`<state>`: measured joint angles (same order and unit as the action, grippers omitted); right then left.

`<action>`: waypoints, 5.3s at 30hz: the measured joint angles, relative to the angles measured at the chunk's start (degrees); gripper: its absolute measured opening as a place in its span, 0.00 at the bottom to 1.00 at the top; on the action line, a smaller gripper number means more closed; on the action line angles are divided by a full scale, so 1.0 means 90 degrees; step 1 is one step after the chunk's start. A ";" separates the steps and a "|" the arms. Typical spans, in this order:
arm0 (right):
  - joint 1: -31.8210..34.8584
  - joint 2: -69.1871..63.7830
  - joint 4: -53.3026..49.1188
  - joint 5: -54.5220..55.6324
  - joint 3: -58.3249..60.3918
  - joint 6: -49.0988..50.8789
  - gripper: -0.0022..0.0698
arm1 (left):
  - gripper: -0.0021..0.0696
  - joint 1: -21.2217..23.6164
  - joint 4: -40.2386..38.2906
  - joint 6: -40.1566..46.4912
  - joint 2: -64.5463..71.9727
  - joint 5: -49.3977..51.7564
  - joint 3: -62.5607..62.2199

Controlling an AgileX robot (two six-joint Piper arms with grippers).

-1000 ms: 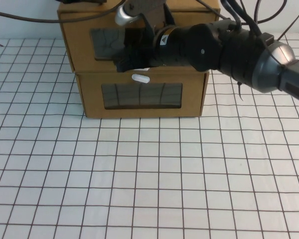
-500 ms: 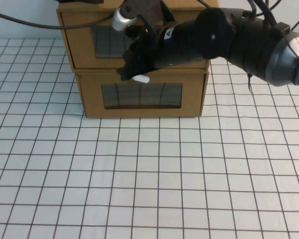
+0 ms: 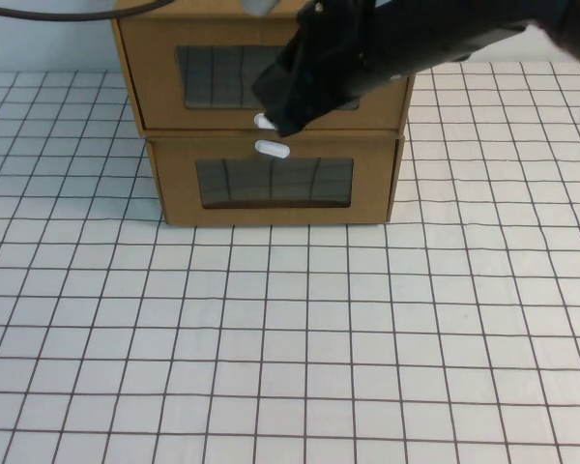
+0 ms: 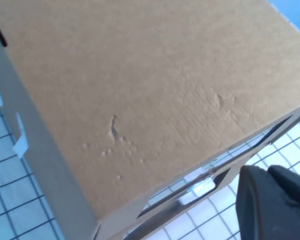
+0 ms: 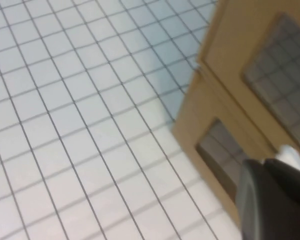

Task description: Close the shoe box

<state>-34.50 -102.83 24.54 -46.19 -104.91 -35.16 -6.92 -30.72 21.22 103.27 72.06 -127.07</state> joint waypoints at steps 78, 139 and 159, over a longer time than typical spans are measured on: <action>0.3869 0.9609 0.2667 0.1120 0.9254 -0.0002 0.01 | 0.02 0.0010 0.0201 0.0119 -0.8356 -0.5605 1.0616; 0.3869 0.9641 0.2496 0.0188 0.9254 -0.0151 0.01 | 0.02 0.0080 0.3082 -0.1940 -1.1540 -0.5764 1.4284; 0.3869 1.1515 -0.0787 0.3127 1.0647 0.1677 0.01 | 0.02 0.0080 0.3082 -0.1928 -1.1545 -0.5764 1.4284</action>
<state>0.32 0.80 17.46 -18.05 -9.09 -20.06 -6.20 -2.99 3.86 -0.63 20.19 1.48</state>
